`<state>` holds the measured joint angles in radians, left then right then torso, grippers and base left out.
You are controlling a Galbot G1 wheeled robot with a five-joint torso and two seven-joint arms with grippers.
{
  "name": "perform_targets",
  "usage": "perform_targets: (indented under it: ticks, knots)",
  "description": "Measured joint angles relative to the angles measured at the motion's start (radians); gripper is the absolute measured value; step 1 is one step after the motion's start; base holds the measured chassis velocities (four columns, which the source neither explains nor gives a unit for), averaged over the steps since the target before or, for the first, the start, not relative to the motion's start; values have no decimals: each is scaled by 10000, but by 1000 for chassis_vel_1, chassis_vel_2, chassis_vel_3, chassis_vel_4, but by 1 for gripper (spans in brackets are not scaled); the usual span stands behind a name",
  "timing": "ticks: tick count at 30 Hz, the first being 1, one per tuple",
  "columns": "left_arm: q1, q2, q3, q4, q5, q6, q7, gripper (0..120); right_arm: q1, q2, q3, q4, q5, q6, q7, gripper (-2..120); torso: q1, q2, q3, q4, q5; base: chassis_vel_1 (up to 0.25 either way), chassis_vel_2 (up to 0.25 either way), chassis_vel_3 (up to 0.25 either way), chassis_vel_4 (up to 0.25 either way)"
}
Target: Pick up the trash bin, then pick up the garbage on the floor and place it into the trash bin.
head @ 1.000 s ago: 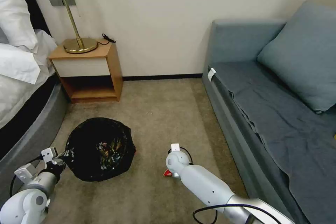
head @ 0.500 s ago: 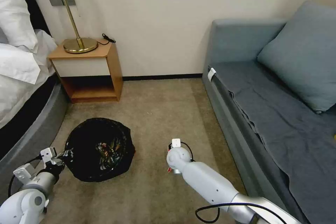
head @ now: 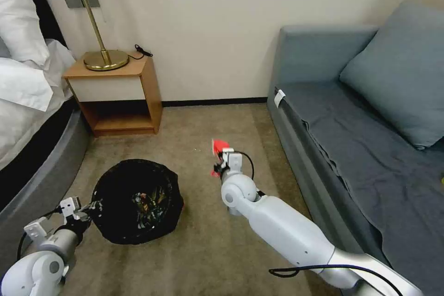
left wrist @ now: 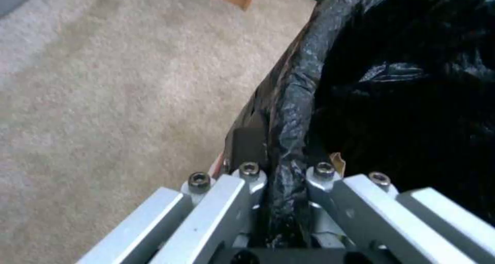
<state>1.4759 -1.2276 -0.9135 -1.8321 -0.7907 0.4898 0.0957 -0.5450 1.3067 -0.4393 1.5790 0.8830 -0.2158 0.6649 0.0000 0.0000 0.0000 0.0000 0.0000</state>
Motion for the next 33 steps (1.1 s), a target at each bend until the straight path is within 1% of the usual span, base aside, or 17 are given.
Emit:
perform_targets:
  ticks: [2, 3, 6, 7, 11, 12, 16, 17, 20, 25, 33]
  knots:
    - [-39, -19, 73, -44, -1, 149, -65, 3, 154, -35, -327, 564, -259, 433, -418, 0, 0, 0, 0, 2, 0, 0, 0, 0, 0]
    - [-39, -19, 73, -44, -1, 149, -65, 3, 154, -35, -327, 564, -259, 433, -418, 0, 0, 0, 0, 2, 0, 0, 0, 0, 0]
    - [-109, -79, 221, -136, 9, 338, -167, 3, 446, -80, -964, 1452, -370, 811, -941, 0, 0, 0, 0, 0, 0, 0, 0, 0, 0]
    - [-109, -79, 221, -136, 9, 338, -167, 3, 446, -80, -964, 1452, -370, 811, -941, 0, 0, 0, 0, 0, 0, 0, 0, 0, 0]
    - [-160, -167, 371, -250, 38, 507, -262, 3, 687, -187, -1834, 2184, -552, 955, -1658, 0, 0, 0, -1, 1, 0, 0, 0, 0, 0]
    - [-160, -167, 371, -250, 38, 507, -262, 3, 687, -187, -1834, 2184, -552, 955, -1658, 0, 0, 0, -1, 1, 0, 0, 0, 0, 0]
    - [-163, -259, 439, -310, 75, 610, -357, 3, 678, -407, -2413, 2327, -1254, 1134, -2513, 0, 0, 0, 0, 1, 0, 0, 0, 0, 0]
    - [-163, -259, 439, -310, 75, 610, -357, 3, 678, -407, -2413, 2327, -1254, 1134, -2513, 0, 0, 0, 0, 1, 0, 0, 0, 0, 0]
    - [-128, -347, 452, -389, 75, 661, -403, 3, 491, -607, -2692, 2298, -1874, 1184, -3037, 0, 0, 0, 0, -1, 0, 0, 0, 0, 0]
    - [-96, -441, 452, -470, 74, 692, -424, 3, 174, -804, -2929, 2084, -2455, 1265, -3444, 0, 0, 0, 0, 0, 1, 0, 0, 0, 0]
    - [-75, -587, 445, -516, 130, 693, -428, 3, -525, -862, -3039, 1548, -3346, 1359, -3780, 0, -1, 0, 1, 0, 1, 0, 0, 0, 0]
